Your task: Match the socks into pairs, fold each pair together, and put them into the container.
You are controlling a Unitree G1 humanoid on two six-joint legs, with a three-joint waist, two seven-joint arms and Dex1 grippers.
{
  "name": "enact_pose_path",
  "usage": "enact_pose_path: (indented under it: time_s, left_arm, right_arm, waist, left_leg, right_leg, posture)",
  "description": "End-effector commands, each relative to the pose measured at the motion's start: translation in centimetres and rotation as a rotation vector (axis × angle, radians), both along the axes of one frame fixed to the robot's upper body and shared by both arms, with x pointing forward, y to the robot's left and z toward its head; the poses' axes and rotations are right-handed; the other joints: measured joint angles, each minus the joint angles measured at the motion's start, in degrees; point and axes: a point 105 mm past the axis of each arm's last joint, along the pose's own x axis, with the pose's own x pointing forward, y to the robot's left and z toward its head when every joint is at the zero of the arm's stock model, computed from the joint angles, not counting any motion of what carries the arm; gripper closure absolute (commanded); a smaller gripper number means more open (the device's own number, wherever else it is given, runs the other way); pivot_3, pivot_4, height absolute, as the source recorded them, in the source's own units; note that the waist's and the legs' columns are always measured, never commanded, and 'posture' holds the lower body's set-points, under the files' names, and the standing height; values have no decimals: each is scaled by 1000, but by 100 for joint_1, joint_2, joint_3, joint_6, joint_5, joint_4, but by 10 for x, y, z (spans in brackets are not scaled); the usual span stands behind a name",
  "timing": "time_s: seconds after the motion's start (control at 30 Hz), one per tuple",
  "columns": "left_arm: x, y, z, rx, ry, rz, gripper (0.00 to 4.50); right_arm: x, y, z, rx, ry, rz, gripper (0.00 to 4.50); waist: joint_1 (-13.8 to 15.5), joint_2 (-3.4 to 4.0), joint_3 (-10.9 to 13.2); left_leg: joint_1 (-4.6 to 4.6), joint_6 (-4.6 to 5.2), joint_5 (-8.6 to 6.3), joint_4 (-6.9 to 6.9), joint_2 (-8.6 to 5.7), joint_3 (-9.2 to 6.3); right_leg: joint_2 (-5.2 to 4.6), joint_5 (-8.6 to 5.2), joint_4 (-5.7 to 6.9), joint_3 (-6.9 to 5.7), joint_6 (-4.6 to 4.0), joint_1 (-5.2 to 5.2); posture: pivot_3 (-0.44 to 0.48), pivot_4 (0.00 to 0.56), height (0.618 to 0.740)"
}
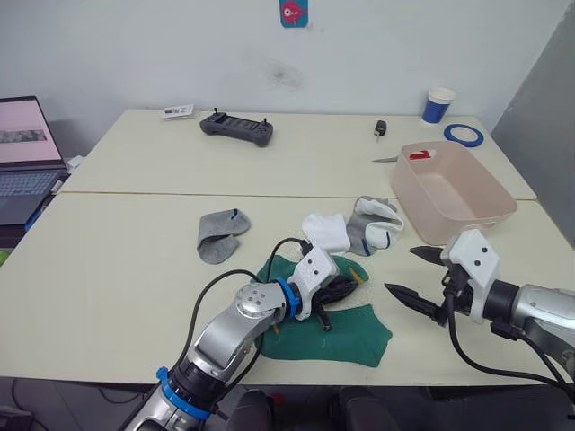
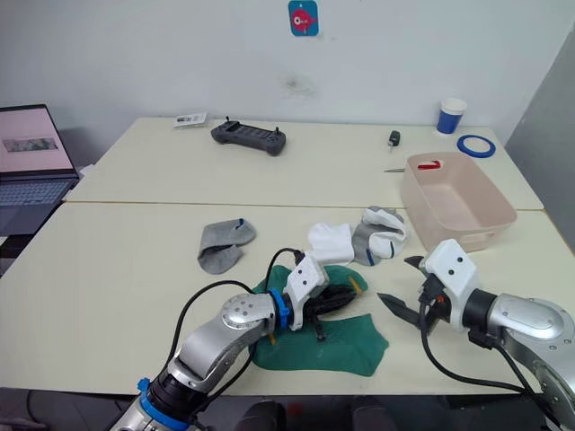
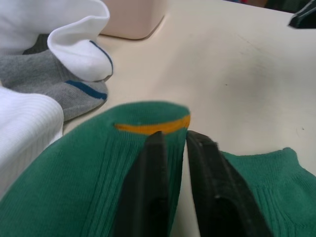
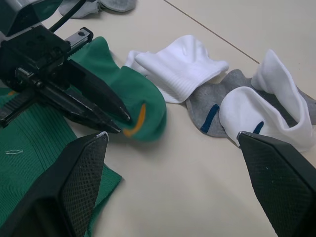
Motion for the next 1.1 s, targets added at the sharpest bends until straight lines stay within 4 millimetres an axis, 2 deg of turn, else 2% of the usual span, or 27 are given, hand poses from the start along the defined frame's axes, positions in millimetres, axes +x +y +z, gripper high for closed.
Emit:
enact_pose_path:
  time_s: [0.03, 0.1, 0.17, 0.23, 0.3, 0.43, 0.5, 0.57, 0.7, 0.93, 1.03, 1.1]
  left_arm:
    - [-2, -1, 16, -28, -55, -31, 2632]
    - [-1, 3, 23, -40, -67, -24, 1943]
    - [0, 9, 39, -69, -93, -22, 1306]
    - [8, 23, 61, -99, -137, 12, 668]
    - [16, 36, 73, -90, -158, 34, 81]
    - [31, 55, 73, 4, -207, 68, 81]
    - [47, 70, 67, 81, -243, 115, 81]
    - [57, 76, 61, 130, -268, 135, 81]
    - [77, 64, 41, 215, -309, 109, 81]
    - [102, 52, 23, 307, -371, 77, 81]
    - [107, 46, 23, 296, -369, 65, 625]
    - [107, 42, 18, 303, -366, 31, 1264]
  right_arm:
    - [-1, 5, 8, -6, -44, 34, 0]
    - [0, 6, 7, -6, -45, 37, 0]
    - [0, 6, 7, -5, -46, 38, 0]
    - [1, 6, 7, -2, -50, 36, 0]
    - [1, 6, 8, -1, -53, 34, 0]
    - [0, 9, 9, 10, -62, 36, 0]
    - [0, 11, 9, 19, -68, 39, 0]
    - [0, 12, 9, 23, -69, 39, 0]
    - [0, 16, 6, 33, -68, 45, 0]
    - [-3, 17, 7, 37, -69, 40, 0]
    - [-4, 17, 6, 37, -70, 35, 0]
    - [-4, 17, 6, 38, -71, 34, 0]
  waist:
    - [0, 0, 0]
    - [0, 0, 0]
    - [-3, 0, 0]
    - [-2, -1, 1]
    - [3, -1, 1]
    - [-2, 0, 1]
    - [2, -1, 1]
    - [6, -1, 2]
    - [31, -2, 2]
    - [21, -3, 3]
    - [11, -3, 3]
    - [6, -3, 3]
  left_leg:
    - [0, 0, 0, 0, 0, 0]
    - [0, 0, 0, -1, 2, -2]
    - [0, 0, 0, -1, 3, -2]
    - [1, 0, 0, -2, 5, -2]
    - [1, 0, 0, -1, 5, -4]
    - [2, 0, 0, -2, 4, -2]
    - [0, 0, 0, -3, 3, -1]
    - [0, 0, 0, -3, 4, -3]
    - [-2, 0, 0, -1, 2, -3]
    - [-5, 1, 0, -4, 2, -3]
    - [-5, 1, 0, -4, 4, -4]
    - [-5, 0, 0, -3, 4, -2]
  right_leg:
    - [0, 0, 0, 0, 0, 0]
    - [1, 0, 0, -2, 0, -1]
    - [2, 0, 0, -2, 0, -1]
    - [3, 0, 1, -3, 0, -1]
    - [3, 0, 2, -6, 0, -1]
    - [3, 0, -1, -3, 0, 0]
    - [3, -1, -4, -3, 1, -1]
    - [3, -1, -4, -6, 1, -1]
    - [2, -1, -3, -6, 1, -1]
    - [4, -1, -5, -6, 2, -4]
    - [7, -1, -3, -6, 2, -4]
    - [6, -1, -3, -5, 2, -3]
  posture:
    - [0, 150, 740]
    - [0, 150, 740]
    - [0, 150, 740]
    - [0, 150, 740]
    - [0, 150, 740]
    - [0, 150, 740]
    - [0, 150, 740]
    - [0, 150, 740]
    - [0, 150, 740]
    - [0, 150, 740]
    - [0, 150, 740]
    - [0, 150, 740]
